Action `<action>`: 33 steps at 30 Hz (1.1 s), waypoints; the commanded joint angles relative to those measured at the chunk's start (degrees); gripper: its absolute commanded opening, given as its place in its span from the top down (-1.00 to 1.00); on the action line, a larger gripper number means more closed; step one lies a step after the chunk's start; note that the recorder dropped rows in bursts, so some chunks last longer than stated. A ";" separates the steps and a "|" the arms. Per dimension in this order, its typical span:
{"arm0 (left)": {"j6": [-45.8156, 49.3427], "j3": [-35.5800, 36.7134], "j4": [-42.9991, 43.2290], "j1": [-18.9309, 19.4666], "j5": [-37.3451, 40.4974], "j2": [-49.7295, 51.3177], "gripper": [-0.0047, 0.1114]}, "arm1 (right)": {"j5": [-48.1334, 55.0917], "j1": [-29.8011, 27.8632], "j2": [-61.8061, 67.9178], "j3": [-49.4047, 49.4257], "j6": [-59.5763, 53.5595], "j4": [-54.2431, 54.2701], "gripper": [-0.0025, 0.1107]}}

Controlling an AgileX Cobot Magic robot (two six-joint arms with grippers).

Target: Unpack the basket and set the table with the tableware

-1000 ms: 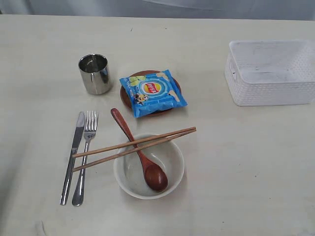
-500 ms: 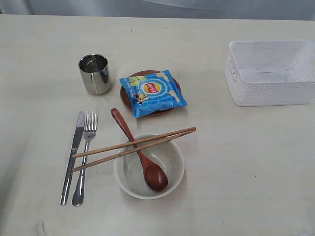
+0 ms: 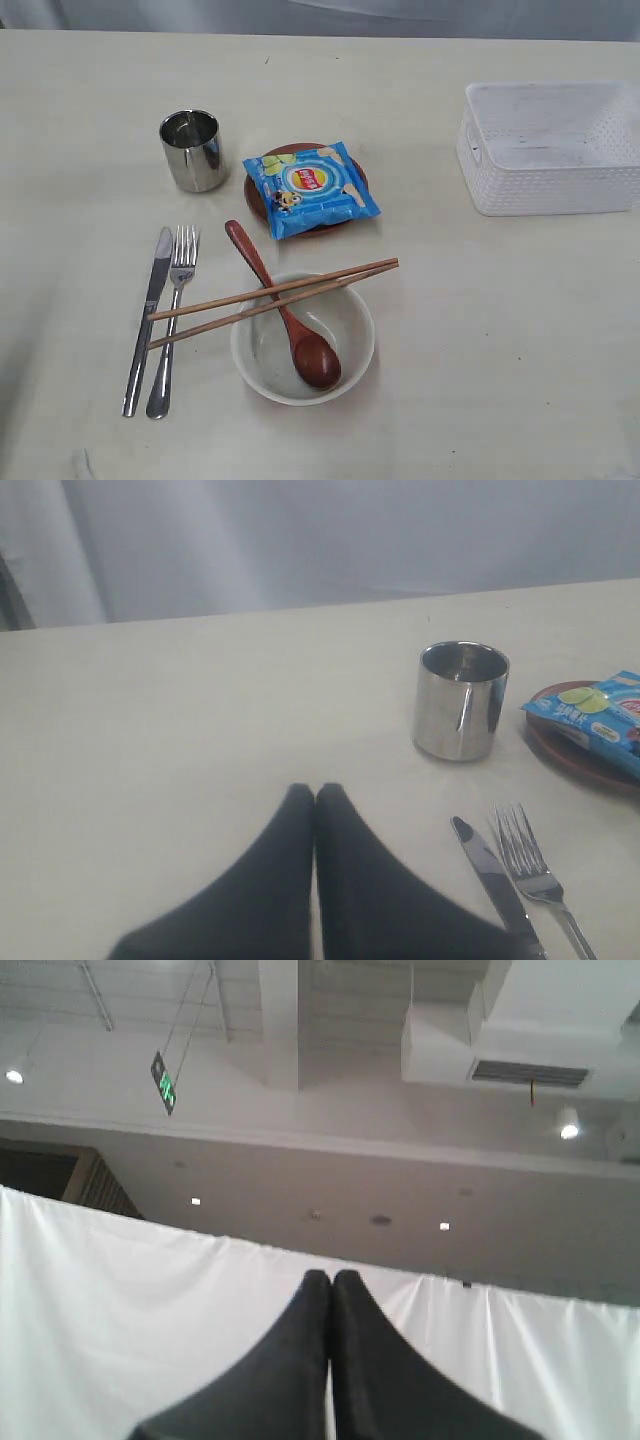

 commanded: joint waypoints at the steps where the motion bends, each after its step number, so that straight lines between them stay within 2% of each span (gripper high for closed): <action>1: -0.25 0.14 -0.13 -0.33 -0.50 -0.13 0.92 | -0.55 -0.37 0.12 8.16 11.57 -7.77 0.96; 11: -0.25 0.14 -0.13 -0.33 -0.50 -0.13 0.92 | -1.58 -0.37 0.12 23.39 11.82 -11.42 0.96; 18: -0.25 0.14 -0.13 -0.33 -0.50 -0.13 0.92 | -8.31 -0.14 0.12 35.50 11.37 -11.42 0.96; 21: -0.25 0.14 -0.13 -0.33 -0.50 -0.13 0.92 | -8.32 2.15 0.12 39.87 10.74 -11.42 0.96; 26: -0.25 0.14 -0.13 -0.33 -0.50 -0.13 0.92 | -8.32 6.20 0.12 45.62 8.37 -11.42 0.96; 30: -0.25 0.14 -0.13 -0.33 -0.50 -0.13 0.92 | -7.66 7.03 0.12 47.55 7.76 -11.42 0.96; 33: -0.25 0.14 -0.13 -0.33 -0.50 -0.13 0.92 | -2.94 7.03 0.12 47.55 7.47 -12.81 0.96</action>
